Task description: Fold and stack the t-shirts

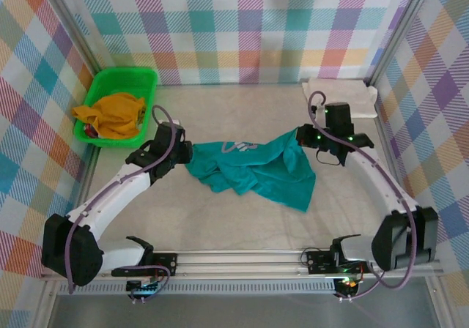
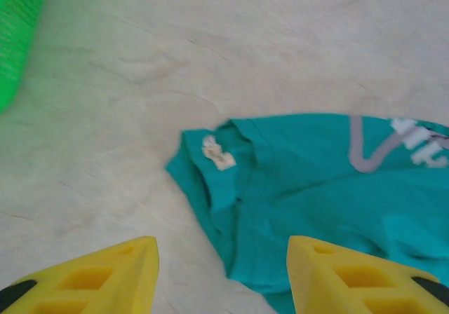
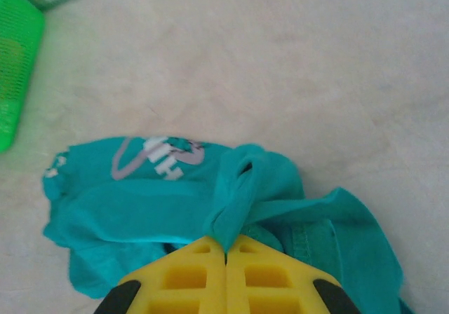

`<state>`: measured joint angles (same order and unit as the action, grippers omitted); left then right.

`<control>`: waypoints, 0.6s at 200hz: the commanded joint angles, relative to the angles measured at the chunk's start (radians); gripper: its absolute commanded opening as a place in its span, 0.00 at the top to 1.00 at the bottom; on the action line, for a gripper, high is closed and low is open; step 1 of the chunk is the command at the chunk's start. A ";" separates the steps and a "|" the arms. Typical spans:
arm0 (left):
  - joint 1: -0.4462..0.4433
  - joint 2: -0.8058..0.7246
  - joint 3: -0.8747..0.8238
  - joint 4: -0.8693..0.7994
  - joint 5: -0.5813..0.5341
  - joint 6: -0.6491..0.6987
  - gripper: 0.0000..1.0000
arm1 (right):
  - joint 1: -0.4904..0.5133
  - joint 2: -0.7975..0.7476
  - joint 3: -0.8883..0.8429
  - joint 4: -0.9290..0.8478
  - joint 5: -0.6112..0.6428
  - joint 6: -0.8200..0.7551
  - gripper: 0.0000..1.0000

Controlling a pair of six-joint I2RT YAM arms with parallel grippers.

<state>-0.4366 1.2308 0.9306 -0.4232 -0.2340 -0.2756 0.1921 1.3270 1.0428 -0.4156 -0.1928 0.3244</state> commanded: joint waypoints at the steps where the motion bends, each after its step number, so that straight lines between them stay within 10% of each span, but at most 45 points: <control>1: -0.077 -0.017 -0.026 0.072 0.170 -0.076 0.47 | -0.012 0.018 0.003 0.084 0.029 0.008 1.00; 120: -0.406 0.481 0.073 0.162 0.195 -0.201 0.31 | -0.042 0.041 0.001 0.113 0.036 0.041 1.00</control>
<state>-0.8257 1.7020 0.9718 -0.2363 -0.0044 -0.4419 0.1585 1.3952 1.0405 -0.3363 -0.1574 0.3576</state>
